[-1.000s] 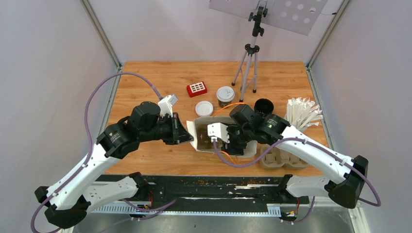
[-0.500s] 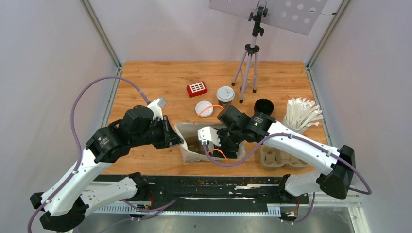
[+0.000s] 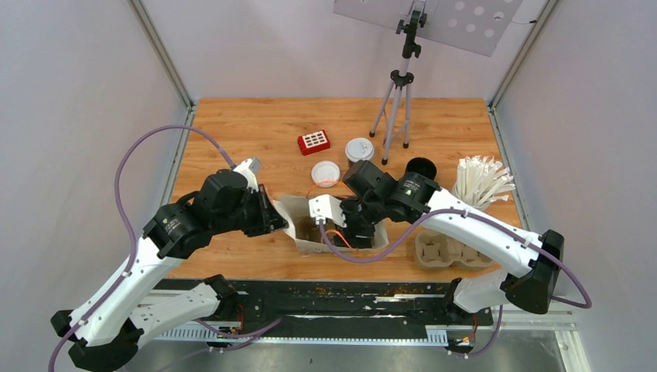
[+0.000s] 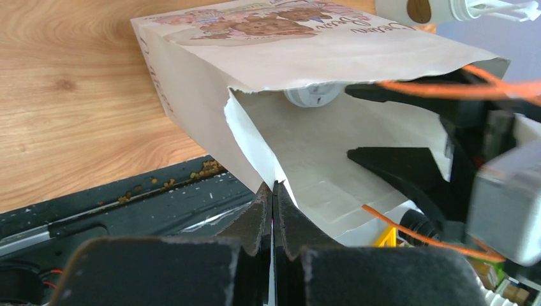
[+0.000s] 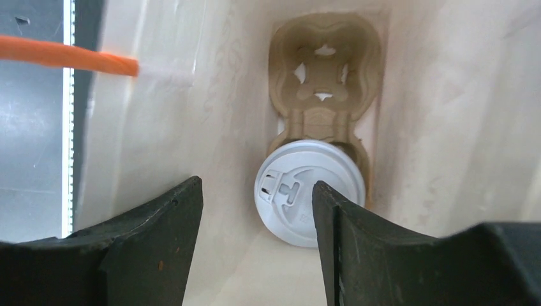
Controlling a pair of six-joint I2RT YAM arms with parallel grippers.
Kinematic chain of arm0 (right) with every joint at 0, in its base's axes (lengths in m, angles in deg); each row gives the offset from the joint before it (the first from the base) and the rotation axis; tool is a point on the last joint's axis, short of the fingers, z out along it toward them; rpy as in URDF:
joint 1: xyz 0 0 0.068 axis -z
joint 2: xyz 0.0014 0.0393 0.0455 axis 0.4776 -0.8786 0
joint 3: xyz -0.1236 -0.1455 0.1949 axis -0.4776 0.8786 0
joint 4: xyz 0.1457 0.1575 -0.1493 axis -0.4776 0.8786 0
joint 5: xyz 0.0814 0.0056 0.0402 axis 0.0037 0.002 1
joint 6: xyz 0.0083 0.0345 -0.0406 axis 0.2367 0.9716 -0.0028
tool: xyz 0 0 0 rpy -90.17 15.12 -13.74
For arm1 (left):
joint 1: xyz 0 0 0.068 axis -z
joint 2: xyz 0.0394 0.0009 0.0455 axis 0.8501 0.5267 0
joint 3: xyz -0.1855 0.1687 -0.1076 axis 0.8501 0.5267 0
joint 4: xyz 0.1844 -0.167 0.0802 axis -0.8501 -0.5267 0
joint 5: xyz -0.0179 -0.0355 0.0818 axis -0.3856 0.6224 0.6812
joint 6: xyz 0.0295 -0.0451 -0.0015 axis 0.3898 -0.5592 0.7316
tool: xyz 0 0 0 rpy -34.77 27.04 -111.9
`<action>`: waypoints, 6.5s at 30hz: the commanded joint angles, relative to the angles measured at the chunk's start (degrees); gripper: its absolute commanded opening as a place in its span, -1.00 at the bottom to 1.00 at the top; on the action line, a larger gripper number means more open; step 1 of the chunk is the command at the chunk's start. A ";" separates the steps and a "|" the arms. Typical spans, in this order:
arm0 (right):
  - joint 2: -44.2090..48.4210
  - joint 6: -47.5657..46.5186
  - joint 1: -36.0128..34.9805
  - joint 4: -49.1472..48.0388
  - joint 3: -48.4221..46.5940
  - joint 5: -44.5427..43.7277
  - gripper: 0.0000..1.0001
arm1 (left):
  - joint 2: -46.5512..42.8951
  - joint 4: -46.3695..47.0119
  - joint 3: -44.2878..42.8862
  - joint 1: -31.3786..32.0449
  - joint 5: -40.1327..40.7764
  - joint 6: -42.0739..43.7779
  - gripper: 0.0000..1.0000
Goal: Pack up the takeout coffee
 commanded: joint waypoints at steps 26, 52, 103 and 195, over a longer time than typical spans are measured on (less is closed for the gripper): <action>8.18 20.66 -0.23 -16.48 -4.81 -4.72 0.33 | 3.86 -12.29 -10.37 -1.59 9.08 9.18 -1.00; 14.55 35.11 2.32 -23.81 -6.50 -19.95 0.35 | 6.13 -15.61 -12.86 -3.82 9.71 13.25 -0.96; -23.71 34.27 30.67 -49.98 -5.15 -23.45 0.87 | -1.83 -8.27 -14.45 -3.89 18.36 21.56 0.49; -28.59 33.05 29.83 -43.68 -9.43 -20.19 0.97 | -3.32 -16.01 -13.33 -3.89 15.88 18.09 0.46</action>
